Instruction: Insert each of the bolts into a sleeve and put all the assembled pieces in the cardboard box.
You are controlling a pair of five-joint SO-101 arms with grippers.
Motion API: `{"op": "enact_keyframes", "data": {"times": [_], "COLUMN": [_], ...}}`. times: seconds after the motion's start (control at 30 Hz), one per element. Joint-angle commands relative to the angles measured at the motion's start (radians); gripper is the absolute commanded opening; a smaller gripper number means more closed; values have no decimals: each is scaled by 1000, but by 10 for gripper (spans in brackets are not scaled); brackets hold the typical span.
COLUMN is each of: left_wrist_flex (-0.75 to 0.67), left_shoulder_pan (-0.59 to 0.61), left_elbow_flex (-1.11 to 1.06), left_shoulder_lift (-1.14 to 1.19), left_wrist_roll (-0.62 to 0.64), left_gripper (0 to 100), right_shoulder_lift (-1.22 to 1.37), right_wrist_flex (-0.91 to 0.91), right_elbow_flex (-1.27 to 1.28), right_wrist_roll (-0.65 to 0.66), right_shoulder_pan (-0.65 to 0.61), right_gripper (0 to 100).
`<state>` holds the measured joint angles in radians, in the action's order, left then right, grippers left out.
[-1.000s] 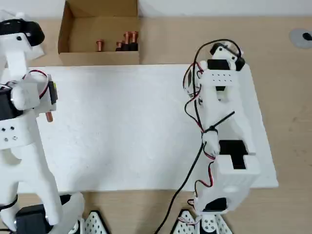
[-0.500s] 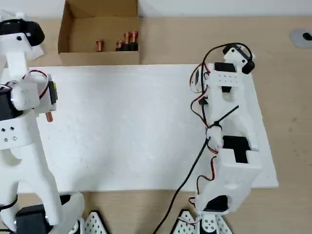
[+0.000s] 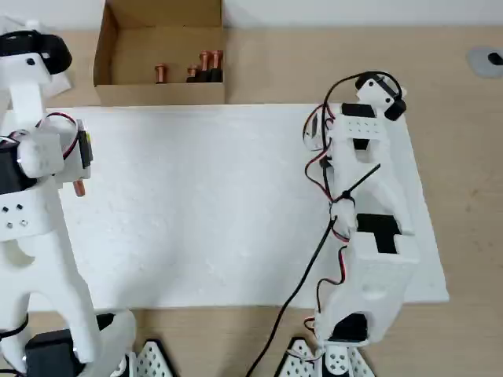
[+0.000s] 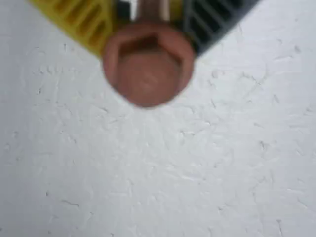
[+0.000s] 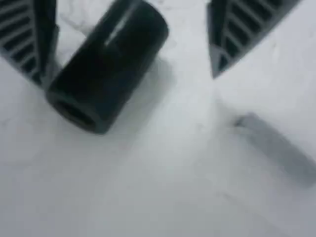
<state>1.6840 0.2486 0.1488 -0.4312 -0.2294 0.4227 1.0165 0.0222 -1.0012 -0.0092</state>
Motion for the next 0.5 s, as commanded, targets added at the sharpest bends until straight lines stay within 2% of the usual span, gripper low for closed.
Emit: {"op": "enact_keyframes", "data": {"times": [0.0, 0.47], "left_wrist_flex": [-14, -14], "left_shoulder_pan": [-11, -11], "left_elbow_flex": [3, 3], "left_shoulder_lift": [-33, -33], "left_wrist_roll": [11, 11], "left_gripper": [10, 10], "right_shoulder_lift": [51, 51], "right_wrist_flex": [-29, -26], "right_elbow_flex": [2, -8], "right_wrist_roll": [-2, 32], "right_shoulder_pan": [13, 12], "right_gripper": [242, 226]}}
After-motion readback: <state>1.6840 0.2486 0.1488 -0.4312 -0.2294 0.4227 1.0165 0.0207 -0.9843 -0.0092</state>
